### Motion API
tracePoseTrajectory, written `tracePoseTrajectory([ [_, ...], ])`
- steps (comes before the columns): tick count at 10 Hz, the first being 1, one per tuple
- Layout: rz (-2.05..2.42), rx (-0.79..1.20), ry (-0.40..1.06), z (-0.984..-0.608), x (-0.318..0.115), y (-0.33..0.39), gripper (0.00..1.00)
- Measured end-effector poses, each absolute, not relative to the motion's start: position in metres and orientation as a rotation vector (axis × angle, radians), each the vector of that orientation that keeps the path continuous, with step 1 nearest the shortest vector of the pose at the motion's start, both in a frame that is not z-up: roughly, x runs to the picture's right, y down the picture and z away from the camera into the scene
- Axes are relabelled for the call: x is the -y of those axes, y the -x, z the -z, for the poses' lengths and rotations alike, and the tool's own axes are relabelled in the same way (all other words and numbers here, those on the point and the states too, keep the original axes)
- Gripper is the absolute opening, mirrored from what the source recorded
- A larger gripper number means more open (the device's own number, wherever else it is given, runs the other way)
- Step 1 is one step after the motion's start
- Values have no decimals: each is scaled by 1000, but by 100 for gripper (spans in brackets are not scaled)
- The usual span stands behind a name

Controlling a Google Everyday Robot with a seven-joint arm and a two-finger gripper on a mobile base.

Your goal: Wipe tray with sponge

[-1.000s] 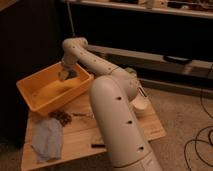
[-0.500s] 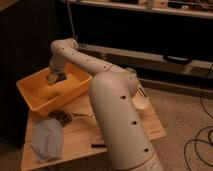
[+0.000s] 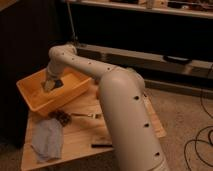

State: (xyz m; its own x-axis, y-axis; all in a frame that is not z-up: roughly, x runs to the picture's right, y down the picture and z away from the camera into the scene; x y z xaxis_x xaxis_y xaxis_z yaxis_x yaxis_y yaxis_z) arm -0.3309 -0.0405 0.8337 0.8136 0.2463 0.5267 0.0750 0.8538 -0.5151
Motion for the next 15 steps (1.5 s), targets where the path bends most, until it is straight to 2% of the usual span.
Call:
tracePoseTrajectory([
  [5,-152,615,584,-849,20,311,0],
  [11,-250,541,569,-885,32,272,0],
  [15,-320,468,540,-917,61,232,0],
])
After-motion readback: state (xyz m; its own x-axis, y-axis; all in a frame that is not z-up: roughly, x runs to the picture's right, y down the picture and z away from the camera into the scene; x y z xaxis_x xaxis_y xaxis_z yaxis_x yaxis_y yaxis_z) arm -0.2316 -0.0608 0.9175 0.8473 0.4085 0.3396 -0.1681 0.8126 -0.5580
